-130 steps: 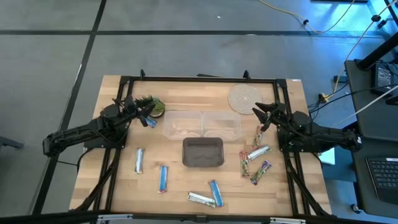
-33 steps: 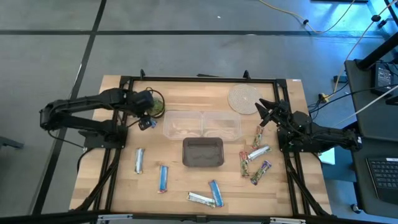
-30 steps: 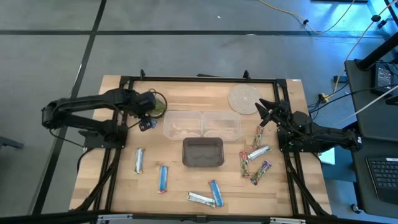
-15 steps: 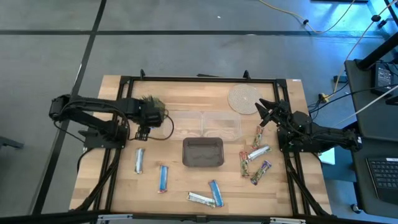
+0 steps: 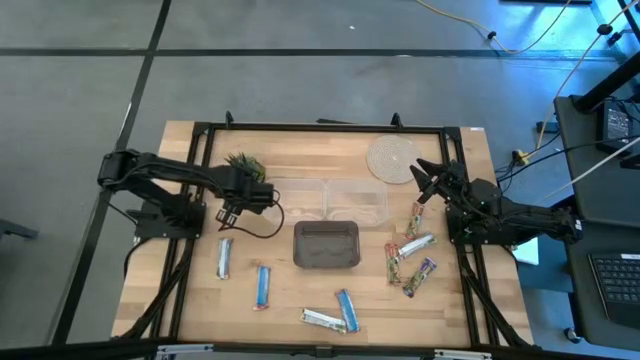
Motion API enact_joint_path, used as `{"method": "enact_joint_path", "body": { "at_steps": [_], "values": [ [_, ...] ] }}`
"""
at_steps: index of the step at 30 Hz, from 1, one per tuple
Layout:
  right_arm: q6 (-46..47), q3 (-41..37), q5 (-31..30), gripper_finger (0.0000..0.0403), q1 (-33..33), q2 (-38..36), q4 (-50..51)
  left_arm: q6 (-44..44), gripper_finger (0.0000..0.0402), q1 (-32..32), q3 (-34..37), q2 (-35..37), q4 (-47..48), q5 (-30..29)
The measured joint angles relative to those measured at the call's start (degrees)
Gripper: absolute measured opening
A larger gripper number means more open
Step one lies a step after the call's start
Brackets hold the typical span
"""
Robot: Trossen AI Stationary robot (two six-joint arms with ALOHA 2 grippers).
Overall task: Pick and place Granola Bars by type
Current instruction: Put the blue granola bar into the left transparent bin
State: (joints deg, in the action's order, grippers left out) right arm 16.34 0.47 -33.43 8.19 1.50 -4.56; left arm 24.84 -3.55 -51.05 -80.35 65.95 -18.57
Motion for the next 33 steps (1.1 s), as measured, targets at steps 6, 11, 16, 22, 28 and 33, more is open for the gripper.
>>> {"method": "enact_joint_path", "body": {
  "at_steps": [6,11,16,22,28,33],
  "values": [
    [-0.02,0.0,0.02,0.02,0.0,0.0,-0.06,-2.61,0.0173,0.06,0.03,-2.38,-0.36,0.95],
    [-0.11,0.0,0.01,0.02,0.0,0.0,-0.04,-16.1,0.0171,-0.79,0.04,-2.13,-2.02,5.79],
    [-0.19,0.0,0.0,0.02,0.0,0.0,-0.07,-28.83,0.0169,0.35,0.04,-2.09,-0.52,6.63],
    [-0.28,0.0,0.0,0.02,0.0,0.0,-0.07,-47.8,0.0169,3.02,0.04,-1.94,-0.35,6.92],
    [-0.28,0.0,0.0,0.02,0.0,0.0,-0.07,-59.25,0.0169,5.38,0.07,-1.05,-0.16,5.71],
    [-0.3,0.0,0.0,0.02,0.0,0.0,-0.07,-66.02,0.0169,7.67,0.07,2.47,0.25,2.65]
  ]
}}
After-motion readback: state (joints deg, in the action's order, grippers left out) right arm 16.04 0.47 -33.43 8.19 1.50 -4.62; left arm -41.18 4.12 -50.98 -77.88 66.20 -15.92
